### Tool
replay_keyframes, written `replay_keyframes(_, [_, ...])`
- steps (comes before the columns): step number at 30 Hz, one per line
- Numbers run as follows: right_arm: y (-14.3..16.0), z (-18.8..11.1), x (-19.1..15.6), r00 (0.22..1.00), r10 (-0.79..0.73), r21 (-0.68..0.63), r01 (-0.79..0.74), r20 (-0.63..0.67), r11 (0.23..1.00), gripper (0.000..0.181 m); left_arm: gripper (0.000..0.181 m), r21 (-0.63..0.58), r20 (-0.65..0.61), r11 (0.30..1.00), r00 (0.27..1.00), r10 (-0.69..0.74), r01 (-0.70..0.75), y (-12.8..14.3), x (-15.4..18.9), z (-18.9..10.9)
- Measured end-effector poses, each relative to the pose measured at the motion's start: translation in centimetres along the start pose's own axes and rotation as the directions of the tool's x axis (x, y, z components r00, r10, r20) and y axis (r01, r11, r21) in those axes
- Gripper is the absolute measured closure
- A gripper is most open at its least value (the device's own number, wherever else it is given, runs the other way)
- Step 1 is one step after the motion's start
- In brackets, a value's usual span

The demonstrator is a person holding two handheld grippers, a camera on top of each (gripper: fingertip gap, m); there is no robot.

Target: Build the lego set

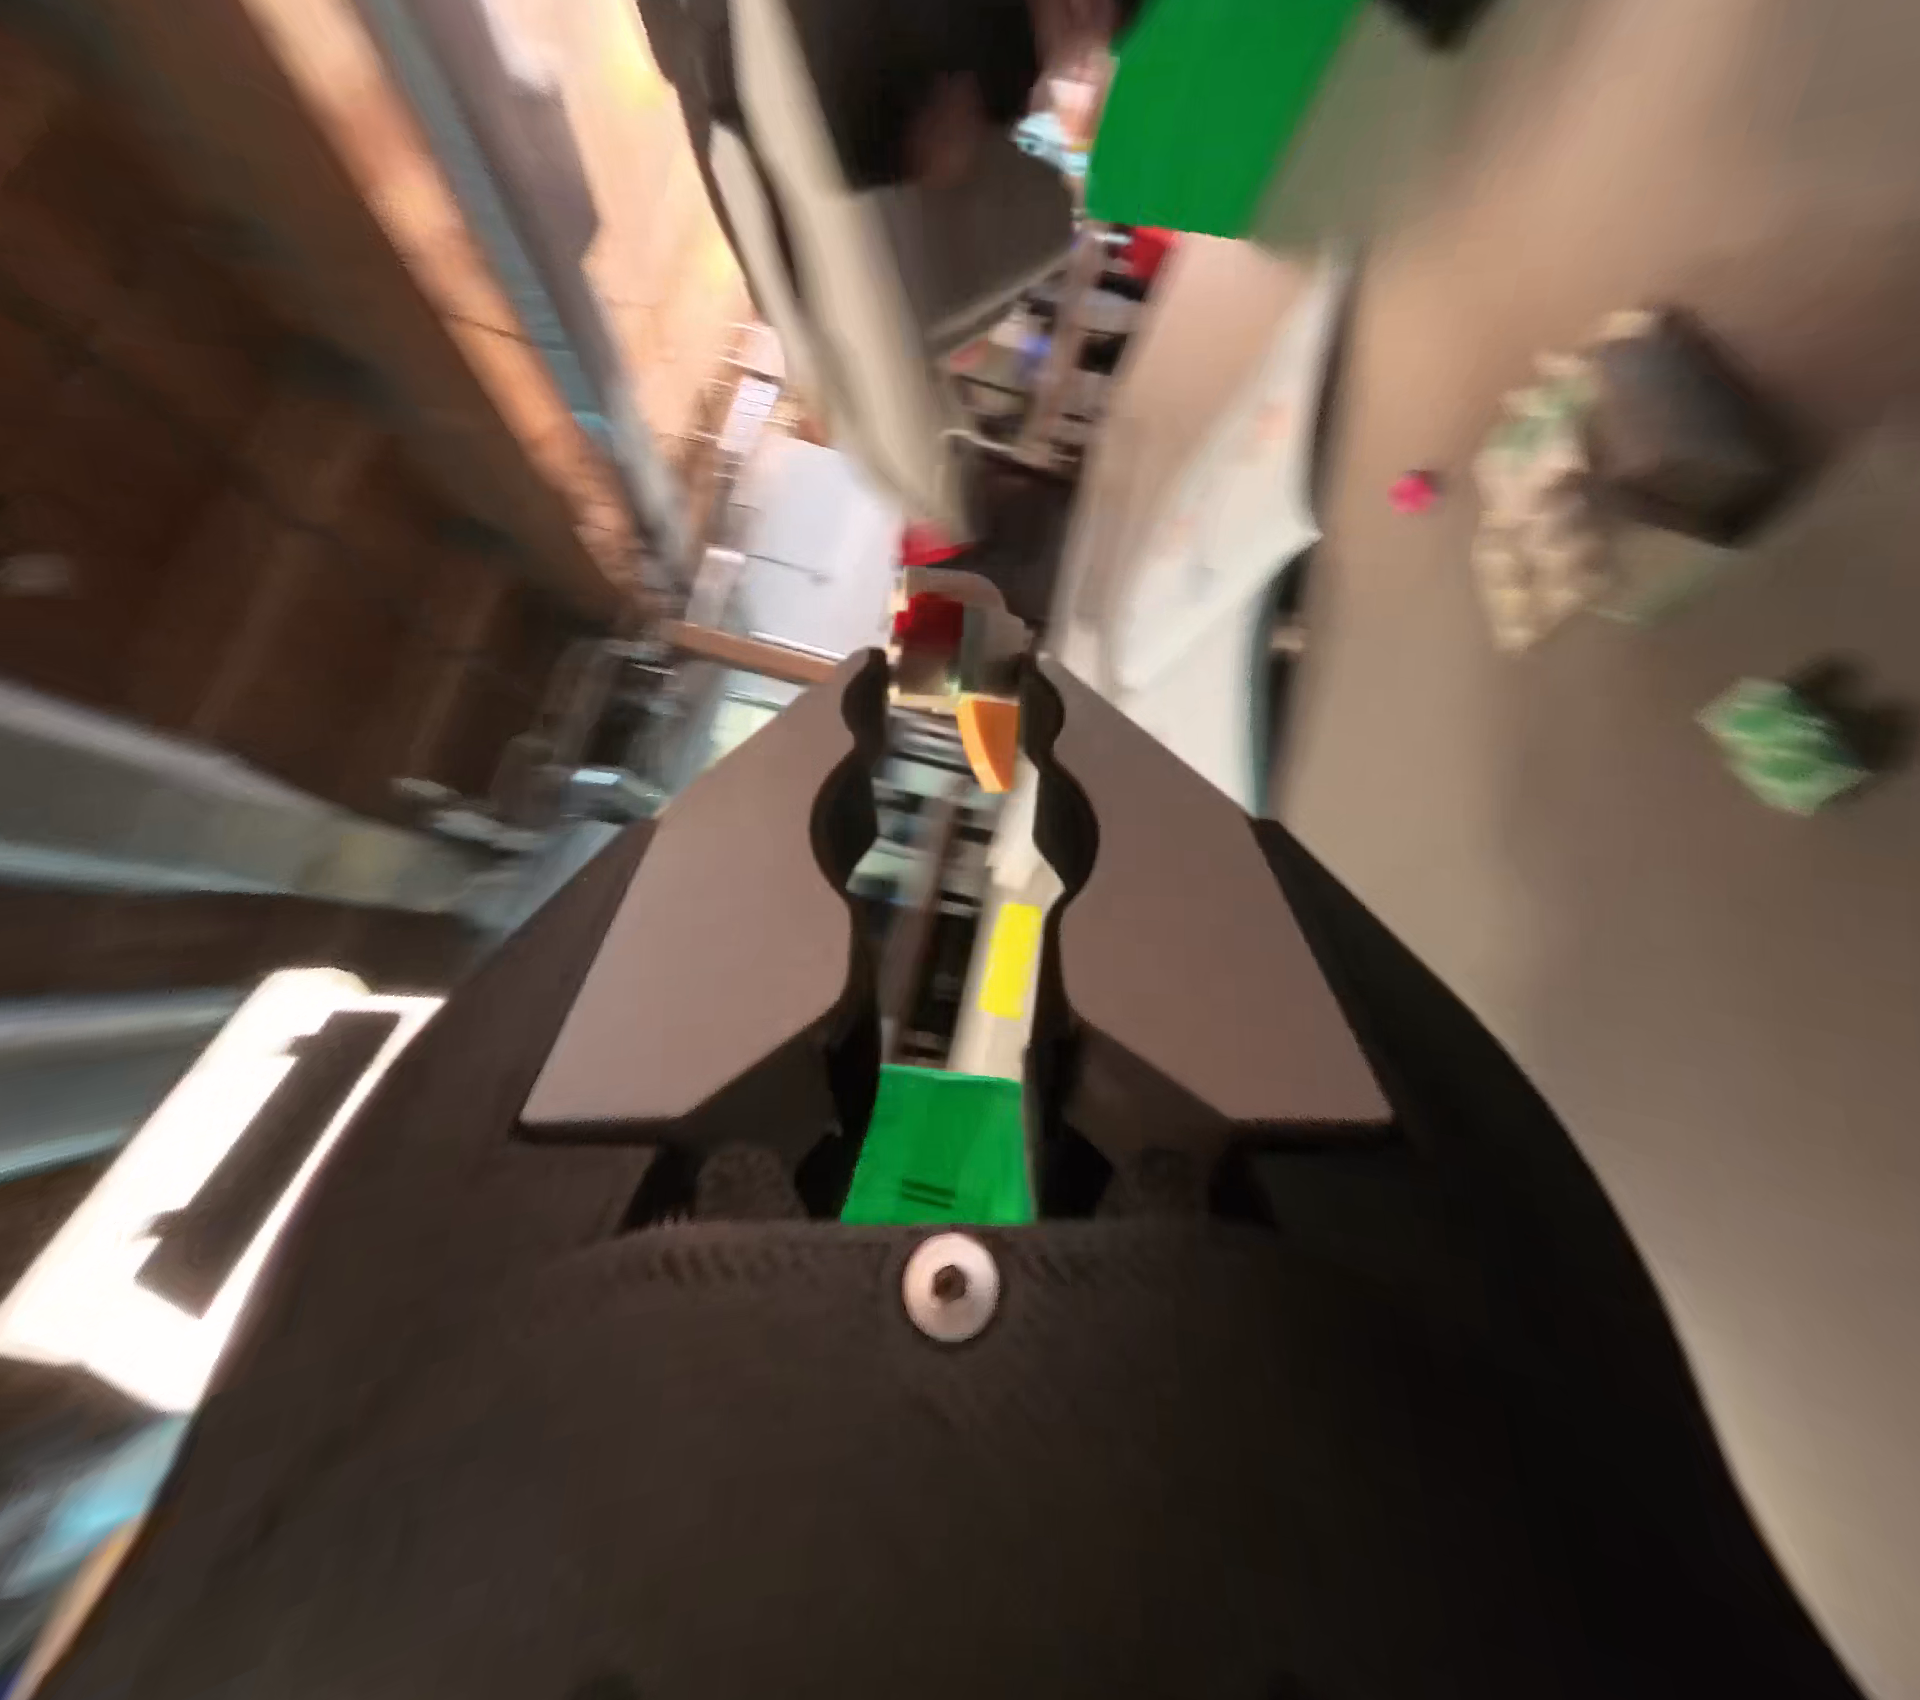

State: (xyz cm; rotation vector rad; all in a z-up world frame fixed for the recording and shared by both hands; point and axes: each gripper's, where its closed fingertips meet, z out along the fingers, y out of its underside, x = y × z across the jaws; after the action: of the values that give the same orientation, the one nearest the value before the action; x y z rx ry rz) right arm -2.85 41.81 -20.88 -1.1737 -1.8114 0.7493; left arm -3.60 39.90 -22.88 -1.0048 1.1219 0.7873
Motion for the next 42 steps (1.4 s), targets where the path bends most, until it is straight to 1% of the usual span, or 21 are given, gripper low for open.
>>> replay_keyframes(1, [-1.2,-0.2,-0.2,1.000,0.017,0.070,-0.017,0.003,0.997,0.175,0.156,0.004,0.033,0.999,0.999,0.033,-0.033,-0.2,-0.4,-0.1])
replay_keyframes(3, [-2.1,-0.2,-1.0,0.997,0.054,0.124,-0.060,0.050,0.991,0.175,0.157,0.009,0.082,0.994,0.991,0.107,-0.108,-0.6,-0.9,-0.3])
replay_keyframes(5, [-2.5,-0.1,-1.8,0.991,0.081,0.149,-0.097,0.110,0.984,0.175,0.157,0.019,0.115,0.984,0.978,0.173,-0.176,-1.2,-1.0,-0.4])
replay_keyframes(7, [-2.6,-0.1,-2.0,0.986,0.094,0.161,-0.116,0.140,0.980,0.175,0.157,0.017,0.138,0.976,0.967,0.212,-0.217,-1.4,-1.2,-0.5])
replay_keyframes(11, [-2.6,-0.3,-1.9,0.986,0.080,0.171,-0.105,0.147,0.980,0.175,0.157,0.016,0.161,0.963,0.951,0.263,-0.269,-1.7,-1.3,-0.6])
replay_keyframes(17, [-2.6,-0.2,-2.1,0.977,0.094,0.167,-0.127,0.190,0.978,0.175,0.157,0.022,0.164,0.956,0.944,0.286,-0.294,-2.0,-1.2,-0.6])
replay_keyframes(20, [-2.5,-0.2,-2.1,0.969,0.117,0.155,-0.153,0.218,0.976,0.175,0.157,0.023,0.161,0.956,0.945,0.284,-0.292,-2.0,-1.1,-0.6])
replay_keyframes(24, [-2.3,-0.4,-1.2,0.970,0.155,0.150,-0.184,0.188,0.971,0.175,0.157,0.019,0.150,0.960,0.950,0.274,-0.280,-1.8,-1.0,-0.5])
replay_keyframes(28, [-0.4,-0.7,0.3,0.977,0.184,0.111,-0.195,0.106,0.974,0.175,0.157,0.002,0.100,0.978,0.973,0.207,-0.208,-1.0,-0.5,-0.1])
replay_keyframes(31, [1.2,-0.8,0.2,0.977,0.191,0.073,-0.198,0.091,0.977,0.175,0.157,-0.009,0.055,0.993,0.992,0.114,-0.114,-0.2,-0.3,0.1])
replay_keyframes(33, [1.7,-0.9,0.0,0.980,0.176,0.057,-0.182,0.089,0.982,0.175,0.157,-0.016,0.048,0.994,0.993,0.107,-0.106,0.1,-0.3,0.2])
replay_keyframes(36, [1.6,-1.0,-0.4,0.988,0.123,0.013,-0.125,0.096,0.992,0.175,0.157,-0.024,0.041,0.981,0.981,0.192,-0.191,0.1,0.2,0.3])
replay_keyframes(38, [1.5,-1.0,-0.2,0.997,0.015,-0.038,-0.012,0.079,0.999,0.175,0.157,-0.014,0.035,0.973,0.972,0.230,-0.230,-0.2,0.7,0.3])
replay_keyframes(40, [2.0,-1.1,-0.2,0.979,-0.194,-0.116,0.201,0.071,0.973,0.176,0.157,0.000,0.025,0.976,0.976,0.218,-0.218,-0.4,0.9,0.2])
replay_keyframes(41, [2.2,-1.1,0.0,0.946,-0.318,-0.158,0.325,0.067,0.932,0.175,0.156,0.004,0.023,0.978,0.978,0.206,-0.207,-0.4,0.9,0.2])
replay_keyframes(42, [2.5,-1.1,0.4,0.889,-0.453,-0.204,0.456,0.063,0.866,0.175,0.157,0.010,0.017,0.980,0.980,0.196,-0.197,-0.4,0.9,0.2])
